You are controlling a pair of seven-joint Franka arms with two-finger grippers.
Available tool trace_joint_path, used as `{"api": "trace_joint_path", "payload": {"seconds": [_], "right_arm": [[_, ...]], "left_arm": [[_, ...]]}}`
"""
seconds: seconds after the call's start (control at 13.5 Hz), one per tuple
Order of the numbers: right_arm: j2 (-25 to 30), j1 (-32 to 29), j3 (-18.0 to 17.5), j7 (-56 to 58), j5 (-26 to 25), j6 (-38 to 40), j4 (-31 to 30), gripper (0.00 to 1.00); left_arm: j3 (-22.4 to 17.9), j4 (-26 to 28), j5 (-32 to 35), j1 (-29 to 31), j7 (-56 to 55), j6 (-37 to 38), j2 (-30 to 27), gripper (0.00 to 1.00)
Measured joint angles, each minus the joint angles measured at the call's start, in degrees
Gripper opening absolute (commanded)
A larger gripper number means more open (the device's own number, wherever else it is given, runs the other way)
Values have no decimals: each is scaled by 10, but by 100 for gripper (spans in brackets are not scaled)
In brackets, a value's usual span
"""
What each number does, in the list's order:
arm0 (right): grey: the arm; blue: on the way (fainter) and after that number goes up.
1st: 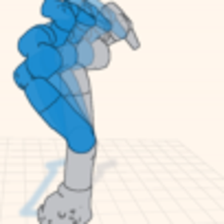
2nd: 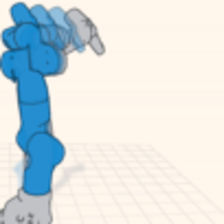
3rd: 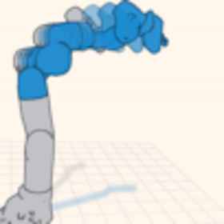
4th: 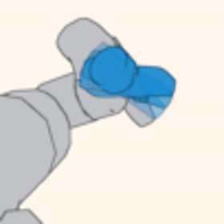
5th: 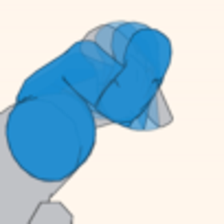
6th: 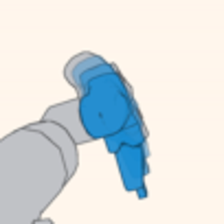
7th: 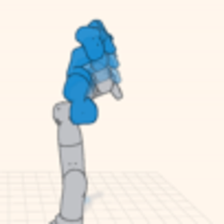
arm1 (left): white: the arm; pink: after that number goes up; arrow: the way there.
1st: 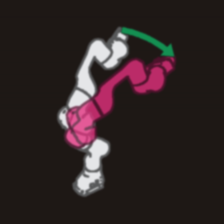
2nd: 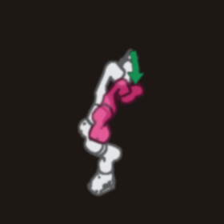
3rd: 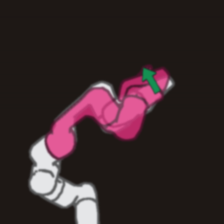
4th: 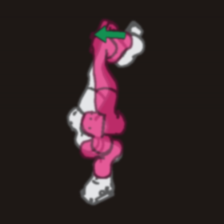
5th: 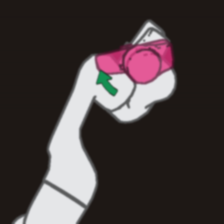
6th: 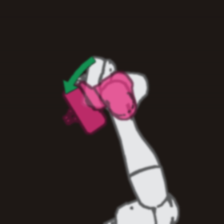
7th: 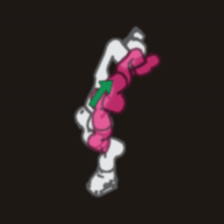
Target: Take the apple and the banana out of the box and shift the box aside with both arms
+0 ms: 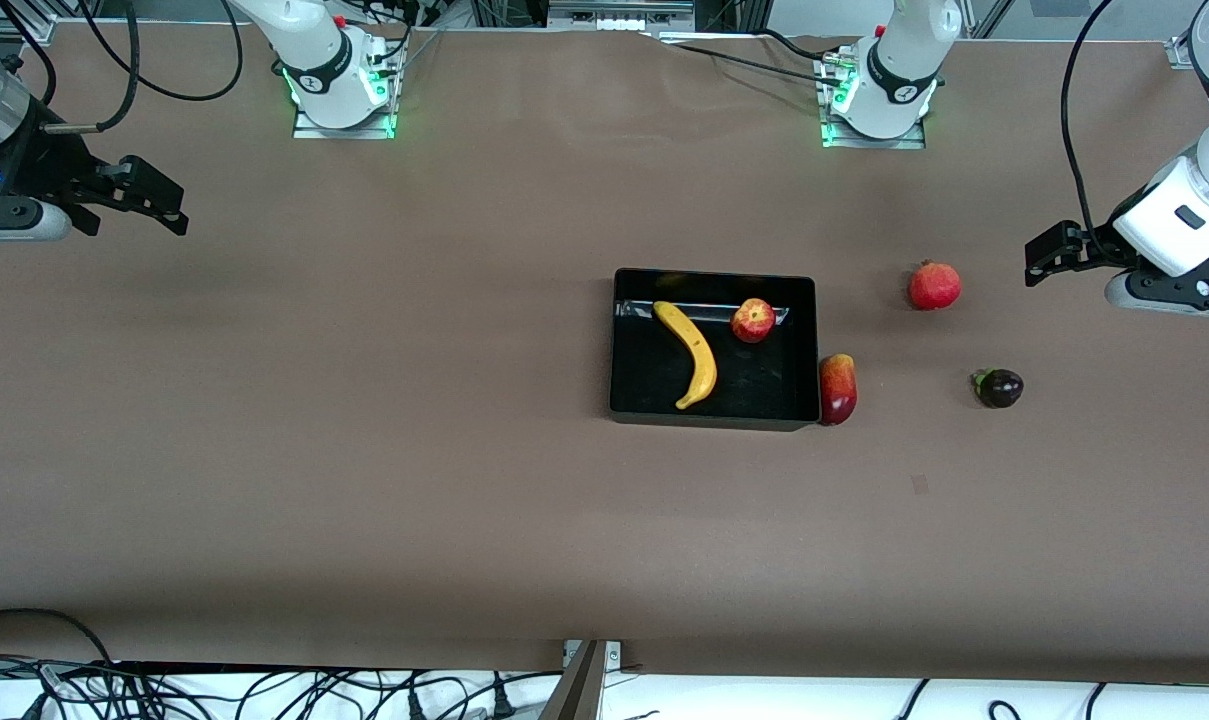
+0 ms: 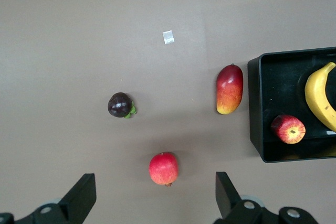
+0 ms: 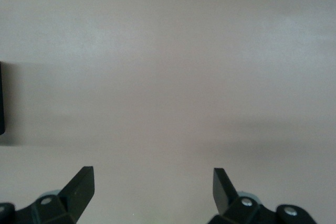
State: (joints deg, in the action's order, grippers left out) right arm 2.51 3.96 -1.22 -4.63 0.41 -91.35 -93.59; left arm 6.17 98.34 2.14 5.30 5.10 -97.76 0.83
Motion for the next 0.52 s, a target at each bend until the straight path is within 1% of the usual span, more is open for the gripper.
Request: {"api": "trace_joint_path", "payload": {"seconds": [0.37, 0.52], "right_arm": [[0, 0, 0, 0, 0, 0, 0, 100], [0, 0, 0, 0, 0, 0, 0, 100]], "left_arm": [[2, -11, 0, 0, -11, 8, 2, 100], [13, -11, 0, 0, -16, 25, 7, 100]]}}
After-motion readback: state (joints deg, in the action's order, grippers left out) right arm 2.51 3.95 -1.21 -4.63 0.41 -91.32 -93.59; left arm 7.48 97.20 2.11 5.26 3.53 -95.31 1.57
